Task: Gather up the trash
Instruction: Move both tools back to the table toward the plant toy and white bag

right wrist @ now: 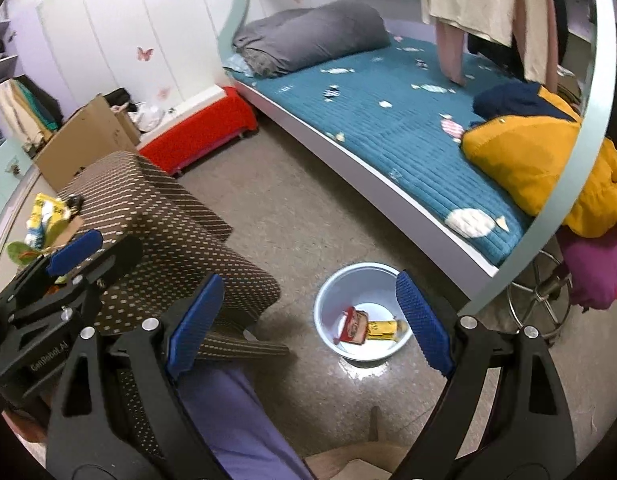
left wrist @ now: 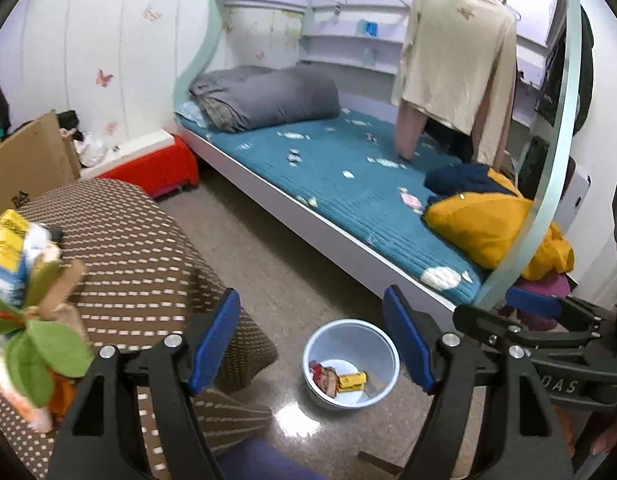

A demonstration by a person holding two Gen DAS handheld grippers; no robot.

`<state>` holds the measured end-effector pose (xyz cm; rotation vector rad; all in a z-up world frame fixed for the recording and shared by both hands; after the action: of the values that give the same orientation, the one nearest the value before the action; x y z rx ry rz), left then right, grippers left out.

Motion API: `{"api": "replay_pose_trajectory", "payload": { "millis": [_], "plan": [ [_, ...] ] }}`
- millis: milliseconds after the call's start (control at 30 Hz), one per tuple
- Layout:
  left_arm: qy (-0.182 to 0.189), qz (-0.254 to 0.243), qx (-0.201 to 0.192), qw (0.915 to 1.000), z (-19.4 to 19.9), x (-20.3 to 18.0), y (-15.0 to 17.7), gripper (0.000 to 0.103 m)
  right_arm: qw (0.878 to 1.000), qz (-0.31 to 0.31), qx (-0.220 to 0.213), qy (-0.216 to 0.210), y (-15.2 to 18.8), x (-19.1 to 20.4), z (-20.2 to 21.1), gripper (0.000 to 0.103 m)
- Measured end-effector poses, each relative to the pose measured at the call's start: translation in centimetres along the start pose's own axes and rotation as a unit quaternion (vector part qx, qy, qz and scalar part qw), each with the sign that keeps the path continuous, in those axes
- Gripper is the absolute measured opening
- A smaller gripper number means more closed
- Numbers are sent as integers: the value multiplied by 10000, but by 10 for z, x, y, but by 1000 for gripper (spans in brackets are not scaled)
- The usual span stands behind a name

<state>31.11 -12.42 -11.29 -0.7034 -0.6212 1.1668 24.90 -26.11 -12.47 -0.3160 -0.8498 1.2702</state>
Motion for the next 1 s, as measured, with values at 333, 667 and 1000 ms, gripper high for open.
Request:
{"api": "replay_pose_trajectory", "payload": {
  "millis": [333, 667, 1000],
  "plan": [
    [-510, 356, -390, 9973, 42, 58, -3, 73, 9975, 462, -116, -515, -2, 63, 2, 86],
    [-1046, 937, -527, 9887, 76, 130, 8, 74, 9892, 1052, -32, -1017, -3, 134, -9, 86],
    [-1472, 1620, -413, 9749, 95, 198, 33, 74, 9776, 1537, 208, -1419, 5, 192, -29, 86]
  ]
}}
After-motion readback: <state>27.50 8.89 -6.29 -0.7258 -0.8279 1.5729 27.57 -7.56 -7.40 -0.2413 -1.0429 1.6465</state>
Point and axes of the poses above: each gripper's, at about its wrist camera, not at the fingertips, and z roughly against the way its jaws point, x to its left, y to its underside, the point moved 9 cm from there along -z, roughly the way its jaws point, and after that the axes turned 13 degrees about -y, right-handed, at the moved point
